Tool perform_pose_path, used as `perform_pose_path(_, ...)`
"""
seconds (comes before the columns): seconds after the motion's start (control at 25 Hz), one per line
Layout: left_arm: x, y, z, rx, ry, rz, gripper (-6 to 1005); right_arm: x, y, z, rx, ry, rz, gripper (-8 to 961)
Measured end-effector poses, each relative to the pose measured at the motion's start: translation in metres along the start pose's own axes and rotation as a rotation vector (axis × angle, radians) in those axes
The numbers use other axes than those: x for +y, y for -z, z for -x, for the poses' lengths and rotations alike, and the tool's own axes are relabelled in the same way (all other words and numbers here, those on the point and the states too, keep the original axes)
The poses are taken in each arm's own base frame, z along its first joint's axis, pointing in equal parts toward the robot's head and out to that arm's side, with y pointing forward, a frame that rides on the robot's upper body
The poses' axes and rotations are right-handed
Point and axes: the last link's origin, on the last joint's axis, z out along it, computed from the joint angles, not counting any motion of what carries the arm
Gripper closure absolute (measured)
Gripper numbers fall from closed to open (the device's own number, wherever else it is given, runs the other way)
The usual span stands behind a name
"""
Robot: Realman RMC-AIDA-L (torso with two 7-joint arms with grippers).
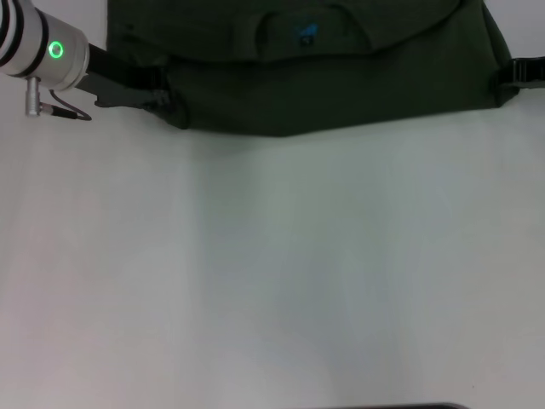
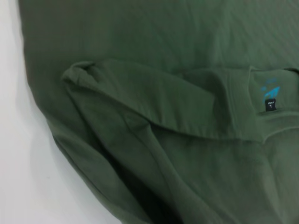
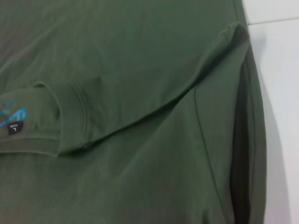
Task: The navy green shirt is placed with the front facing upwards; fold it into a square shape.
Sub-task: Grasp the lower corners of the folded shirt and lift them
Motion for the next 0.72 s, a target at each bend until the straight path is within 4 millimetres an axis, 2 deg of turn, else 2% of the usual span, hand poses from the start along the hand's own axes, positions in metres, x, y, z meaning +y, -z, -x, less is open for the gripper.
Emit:
perform_pose_path(0.28,-0.002,0.001,0.001,-0.007,0.003,0.001,965,-0.005,0.004,-0.002,0.038,-0.004,-0.028,739)
perform_pose_path(0.48,-0.003,0.004,0.004,-0.034,-0.003,0.006,964,-0.008,0.012,-0.002,0.05,-0.011,-0.026,908)
perform_pose_path(0.72,-0.005,0.015,0.01,-0.109,-0.027,0.027,964,-0.011,0.022,-0.008,0.117,-0.004,-0.004,908)
